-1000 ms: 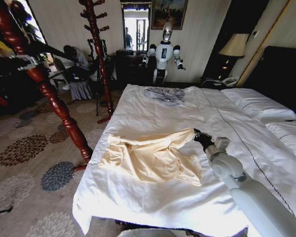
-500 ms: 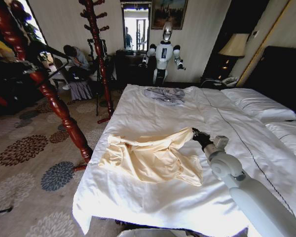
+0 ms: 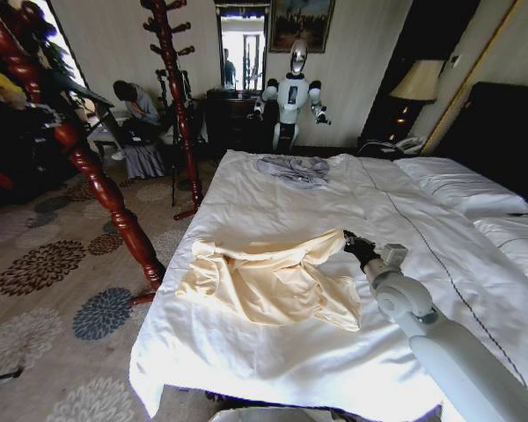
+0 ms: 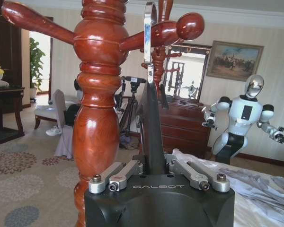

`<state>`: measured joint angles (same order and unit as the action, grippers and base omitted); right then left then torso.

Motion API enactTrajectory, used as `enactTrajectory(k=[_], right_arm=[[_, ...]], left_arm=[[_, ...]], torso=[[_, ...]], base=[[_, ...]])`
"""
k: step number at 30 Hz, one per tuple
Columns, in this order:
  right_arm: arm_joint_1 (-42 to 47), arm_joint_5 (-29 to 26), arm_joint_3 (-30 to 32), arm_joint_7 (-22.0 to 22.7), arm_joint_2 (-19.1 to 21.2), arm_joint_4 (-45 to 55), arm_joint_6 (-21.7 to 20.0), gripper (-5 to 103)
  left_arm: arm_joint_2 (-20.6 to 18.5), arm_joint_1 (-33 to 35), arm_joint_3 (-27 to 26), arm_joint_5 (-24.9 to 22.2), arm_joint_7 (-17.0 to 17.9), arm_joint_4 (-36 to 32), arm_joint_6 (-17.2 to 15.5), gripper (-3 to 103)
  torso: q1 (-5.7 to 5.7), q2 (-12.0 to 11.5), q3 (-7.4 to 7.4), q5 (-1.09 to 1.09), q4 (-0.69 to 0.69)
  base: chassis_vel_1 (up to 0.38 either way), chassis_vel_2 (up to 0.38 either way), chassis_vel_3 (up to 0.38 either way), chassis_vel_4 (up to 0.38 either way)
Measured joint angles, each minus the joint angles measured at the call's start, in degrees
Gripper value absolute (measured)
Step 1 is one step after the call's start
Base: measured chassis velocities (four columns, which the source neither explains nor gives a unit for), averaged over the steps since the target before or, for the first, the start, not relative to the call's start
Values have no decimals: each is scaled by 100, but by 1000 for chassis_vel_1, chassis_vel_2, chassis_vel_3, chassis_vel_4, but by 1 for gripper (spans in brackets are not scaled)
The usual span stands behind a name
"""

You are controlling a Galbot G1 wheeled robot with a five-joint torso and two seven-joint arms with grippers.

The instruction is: Pick up the clothes from the bed and hang them on the clothes hanger.

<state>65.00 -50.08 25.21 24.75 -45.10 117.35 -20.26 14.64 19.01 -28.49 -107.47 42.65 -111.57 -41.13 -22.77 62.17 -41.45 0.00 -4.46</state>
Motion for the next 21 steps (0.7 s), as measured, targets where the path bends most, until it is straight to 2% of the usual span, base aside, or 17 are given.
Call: enactTrajectory(k=[9,15,18,19,21], right_arm=[[-58,-9,-18,0,-49,-13,2,0],[63,10,75,-2,-48,-24,8,0],[109,11,120,-4,-33,-32,16,0],[109,11,120,-4,-33,-32,16,0],[116,10,134,-4,-17,-34,17,0]], left_arm=[[44,103,-18,306,-324,-327,175,18],[71,345,-43,488,-758,-538,320,18],[112,707,-100,603,-1110,-695,484,18],[112,707,-100,603,-1110,-695,484,18],[191,1102,-211,708,-1332,-865,593,18]], torso=[[0,0,0,0,0],[1,0,1,1,-1],[1,0,0,2,0],[1,0,0,2,0],[0,0,0,0,-1]], base=[[0,0,0,0],[0,0,0,0],[0,0,0,0],[0,0,0,0],[0,0,0,0]])
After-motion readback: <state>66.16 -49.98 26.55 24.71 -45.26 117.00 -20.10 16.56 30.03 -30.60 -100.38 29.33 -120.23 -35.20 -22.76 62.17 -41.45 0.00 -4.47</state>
